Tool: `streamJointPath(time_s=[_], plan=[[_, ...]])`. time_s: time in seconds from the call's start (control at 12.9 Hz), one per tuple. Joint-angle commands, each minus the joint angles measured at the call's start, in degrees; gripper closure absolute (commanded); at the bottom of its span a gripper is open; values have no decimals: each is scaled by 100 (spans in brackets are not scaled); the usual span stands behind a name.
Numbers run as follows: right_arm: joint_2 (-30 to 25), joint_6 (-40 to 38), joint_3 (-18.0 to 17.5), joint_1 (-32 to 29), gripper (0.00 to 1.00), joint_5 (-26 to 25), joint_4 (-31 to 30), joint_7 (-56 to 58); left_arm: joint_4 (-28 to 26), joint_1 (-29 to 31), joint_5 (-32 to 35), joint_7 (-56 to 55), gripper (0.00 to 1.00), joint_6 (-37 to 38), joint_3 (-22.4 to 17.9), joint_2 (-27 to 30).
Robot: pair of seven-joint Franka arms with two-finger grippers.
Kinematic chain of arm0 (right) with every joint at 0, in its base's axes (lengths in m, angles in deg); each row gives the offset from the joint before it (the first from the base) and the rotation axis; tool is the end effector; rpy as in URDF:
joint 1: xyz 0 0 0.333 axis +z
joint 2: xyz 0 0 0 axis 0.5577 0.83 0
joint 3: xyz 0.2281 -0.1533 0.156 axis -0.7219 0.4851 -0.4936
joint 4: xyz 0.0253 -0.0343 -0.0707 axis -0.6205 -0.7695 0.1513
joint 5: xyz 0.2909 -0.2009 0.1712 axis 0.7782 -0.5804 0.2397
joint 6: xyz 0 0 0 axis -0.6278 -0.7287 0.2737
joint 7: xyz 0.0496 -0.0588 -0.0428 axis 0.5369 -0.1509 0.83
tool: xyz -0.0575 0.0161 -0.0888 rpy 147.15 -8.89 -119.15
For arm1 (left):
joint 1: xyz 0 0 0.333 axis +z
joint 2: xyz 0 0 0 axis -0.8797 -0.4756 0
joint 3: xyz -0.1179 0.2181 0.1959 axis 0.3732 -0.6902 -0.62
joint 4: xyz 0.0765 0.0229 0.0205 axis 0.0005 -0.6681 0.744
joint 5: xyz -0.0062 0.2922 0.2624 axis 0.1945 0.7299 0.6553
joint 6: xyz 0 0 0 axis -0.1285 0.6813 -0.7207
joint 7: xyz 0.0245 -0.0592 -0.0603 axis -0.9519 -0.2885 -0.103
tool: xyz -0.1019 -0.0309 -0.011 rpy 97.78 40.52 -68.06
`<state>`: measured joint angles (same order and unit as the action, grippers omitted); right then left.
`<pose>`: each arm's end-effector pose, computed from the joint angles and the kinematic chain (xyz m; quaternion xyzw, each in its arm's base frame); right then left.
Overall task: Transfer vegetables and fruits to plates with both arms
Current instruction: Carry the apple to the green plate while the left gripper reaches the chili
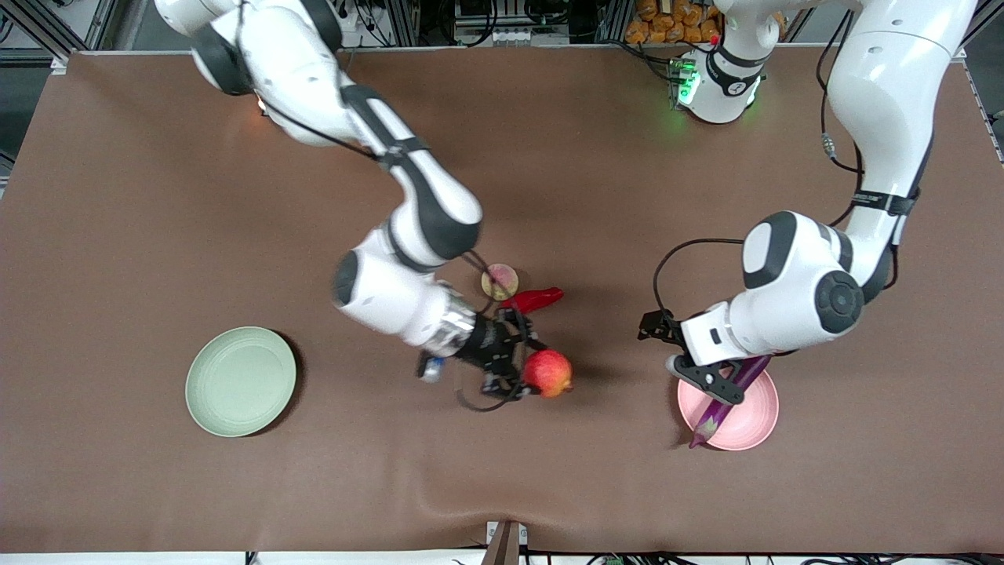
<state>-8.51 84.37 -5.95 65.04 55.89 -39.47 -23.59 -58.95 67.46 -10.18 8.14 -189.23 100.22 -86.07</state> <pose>0.7053 0.4099 0.3702 -0.6218 0.6837 0.2246 0.3092 0.6576 -0.2250 0.3211 0.9593 -0.2333 0.0205 0.1576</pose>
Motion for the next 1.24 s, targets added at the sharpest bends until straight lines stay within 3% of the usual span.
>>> streamJointPath(time_s=[0.0,0.15,0.39,0.69,0.93,1.16], plan=[[-303,-1029,-125,-694,62,-207,-182,647,-1012,-303,65,-266,0,-701,-33,556],[-471,-2152,-116,-1205,61,-460,-182,1596,-1058,-593,861,-276,0,-834,-25,478],[-673,-3359,-116,-1795,61,-1513,-182,3256,-997,-1015,1427,-294,0,-905,-25,258],[-753,-3503,-134,-2138,61,-3007,-217,5112,-891,-1429,1735,-285,0,-1624,-51,-295],[-709,-3293,-143,-2095,61,-4211,-505,5572,-865,-1938,1823,-320,0,-1705,-261,-463],[-753,-2880,-143,-2121,61,-4610,-1042,5888,-847,-2176,1841,-486,0,-1731,-280,-568]])
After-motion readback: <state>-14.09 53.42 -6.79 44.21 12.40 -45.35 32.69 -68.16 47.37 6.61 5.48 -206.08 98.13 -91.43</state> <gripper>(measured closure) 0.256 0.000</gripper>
